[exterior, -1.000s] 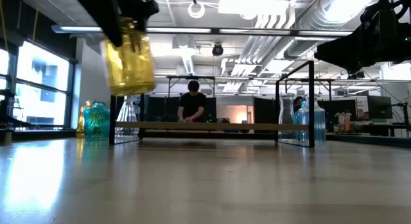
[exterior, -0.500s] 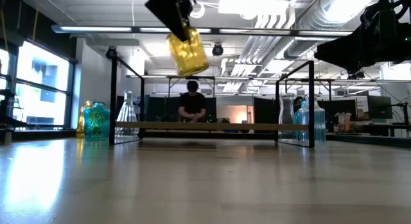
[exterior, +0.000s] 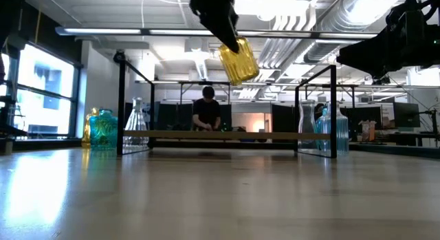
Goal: Sort vases onto shelf
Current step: Put the yellow vase on the shelf
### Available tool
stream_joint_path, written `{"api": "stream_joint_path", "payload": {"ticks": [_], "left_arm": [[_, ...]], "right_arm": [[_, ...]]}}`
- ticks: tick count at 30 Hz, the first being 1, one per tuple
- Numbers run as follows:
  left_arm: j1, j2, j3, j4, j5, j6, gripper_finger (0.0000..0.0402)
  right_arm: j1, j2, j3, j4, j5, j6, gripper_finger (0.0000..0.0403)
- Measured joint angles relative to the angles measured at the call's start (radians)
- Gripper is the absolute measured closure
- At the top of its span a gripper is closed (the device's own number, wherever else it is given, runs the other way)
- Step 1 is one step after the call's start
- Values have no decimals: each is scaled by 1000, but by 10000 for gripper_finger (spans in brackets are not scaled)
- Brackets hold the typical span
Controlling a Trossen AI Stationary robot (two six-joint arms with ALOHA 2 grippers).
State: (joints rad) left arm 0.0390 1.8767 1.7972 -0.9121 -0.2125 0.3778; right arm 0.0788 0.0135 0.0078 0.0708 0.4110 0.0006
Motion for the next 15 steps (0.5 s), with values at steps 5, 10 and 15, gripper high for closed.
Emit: {"api": "stream_joint_path", "payload": {"ticks": [5,10,15], "left_arm": [[24,113,141,-29,1,63,117],[49,199,277,-40,34,97,117],[74,287,387,-80,58,106,117]], "right_arm": [[0,1,0,0,-1,0,233],[0,6,0,-1,-1,0,233],[0,6,0,0,-2,0,233]]}}
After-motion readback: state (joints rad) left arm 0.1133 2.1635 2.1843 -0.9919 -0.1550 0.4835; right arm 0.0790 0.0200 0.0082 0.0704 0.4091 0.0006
